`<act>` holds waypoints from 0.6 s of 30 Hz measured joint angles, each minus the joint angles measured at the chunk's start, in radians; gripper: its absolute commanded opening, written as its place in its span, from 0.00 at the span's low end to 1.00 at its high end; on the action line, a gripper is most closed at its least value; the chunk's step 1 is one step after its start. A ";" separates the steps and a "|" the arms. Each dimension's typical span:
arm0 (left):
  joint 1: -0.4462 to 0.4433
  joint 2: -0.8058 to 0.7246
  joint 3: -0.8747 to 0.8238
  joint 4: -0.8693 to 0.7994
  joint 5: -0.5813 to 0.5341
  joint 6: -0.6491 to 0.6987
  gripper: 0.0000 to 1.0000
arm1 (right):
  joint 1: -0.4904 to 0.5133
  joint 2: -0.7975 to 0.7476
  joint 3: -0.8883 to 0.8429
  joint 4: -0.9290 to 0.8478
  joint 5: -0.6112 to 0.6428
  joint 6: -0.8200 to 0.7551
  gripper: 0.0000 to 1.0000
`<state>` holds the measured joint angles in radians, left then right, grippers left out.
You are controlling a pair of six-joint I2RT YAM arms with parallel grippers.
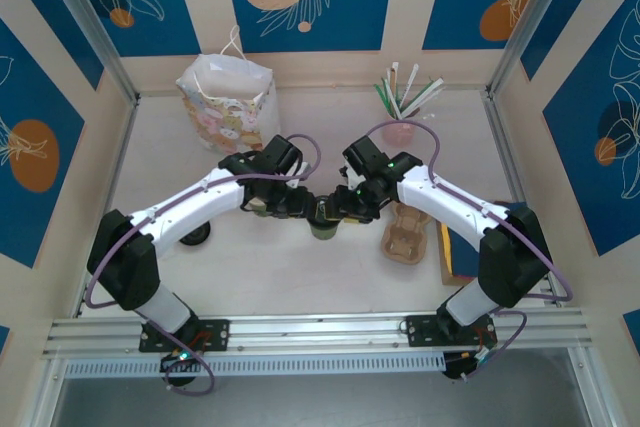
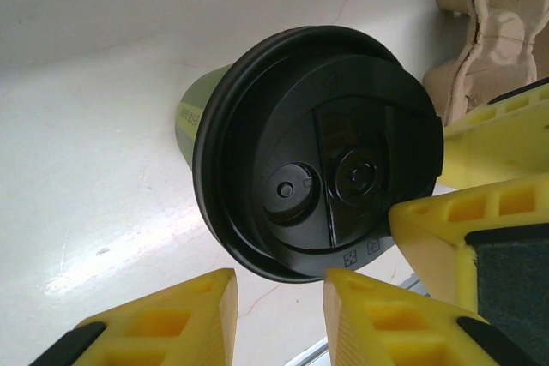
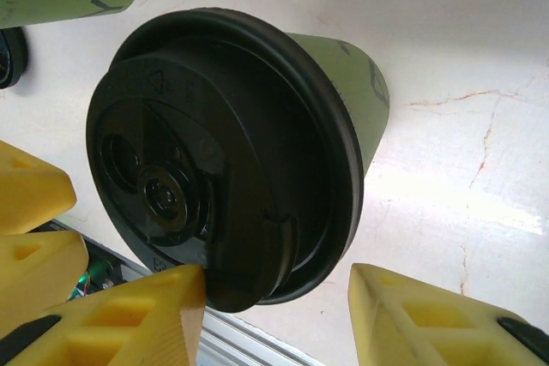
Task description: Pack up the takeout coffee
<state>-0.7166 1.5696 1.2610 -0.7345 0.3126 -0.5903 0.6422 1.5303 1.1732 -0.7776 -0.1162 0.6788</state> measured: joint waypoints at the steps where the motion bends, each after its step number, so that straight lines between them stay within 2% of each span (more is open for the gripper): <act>1: 0.000 0.000 0.000 0.003 0.002 -0.003 0.31 | 0.000 0.000 0.000 0.000 0.000 0.000 0.47; 18: -0.004 0.040 -0.004 0.028 0.002 -0.005 0.28 | -0.001 0.002 0.000 0.007 -0.008 0.004 0.40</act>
<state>-0.7208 1.6100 1.2568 -0.7067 0.3141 -0.5953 0.6415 1.5318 1.1732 -0.7704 -0.1246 0.6827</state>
